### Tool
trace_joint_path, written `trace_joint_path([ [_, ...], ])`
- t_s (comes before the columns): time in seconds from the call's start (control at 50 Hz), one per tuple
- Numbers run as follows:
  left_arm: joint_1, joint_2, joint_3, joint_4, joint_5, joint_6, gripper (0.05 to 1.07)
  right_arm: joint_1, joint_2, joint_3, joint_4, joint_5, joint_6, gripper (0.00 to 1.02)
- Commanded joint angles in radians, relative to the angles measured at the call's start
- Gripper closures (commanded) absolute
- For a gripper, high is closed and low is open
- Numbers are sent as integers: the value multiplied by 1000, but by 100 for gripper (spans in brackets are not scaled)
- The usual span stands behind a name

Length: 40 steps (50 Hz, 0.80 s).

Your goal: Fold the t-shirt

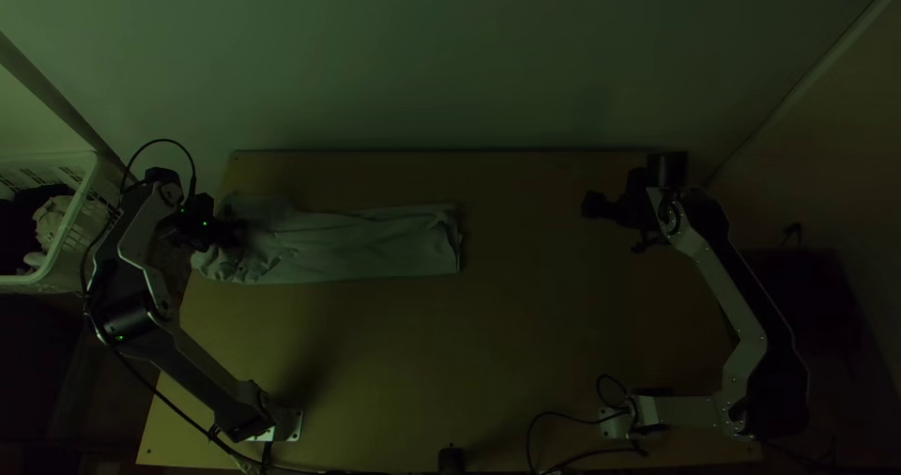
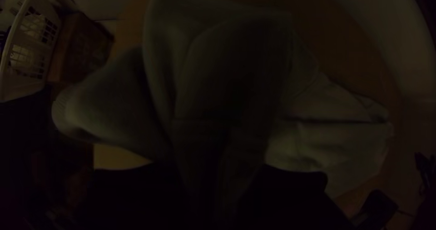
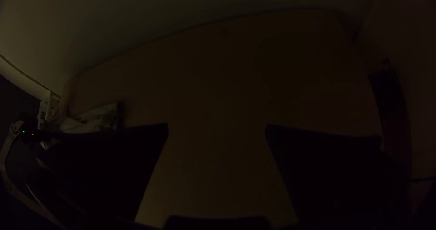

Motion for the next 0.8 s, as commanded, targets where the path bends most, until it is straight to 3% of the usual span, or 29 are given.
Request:
trace_joint_path([
  [0.0,-7,-26,100,-95,-30,41,105,7,-37,-35,12,5,5,4],
  [0.36,-266,-100,306,-334,-85,-48,105,-5,-74,-67,13,5,5,4],
  [0.78,-579,-3,495,-465,-128,-197,105,-35,-129,-110,13,5,5,4],
])
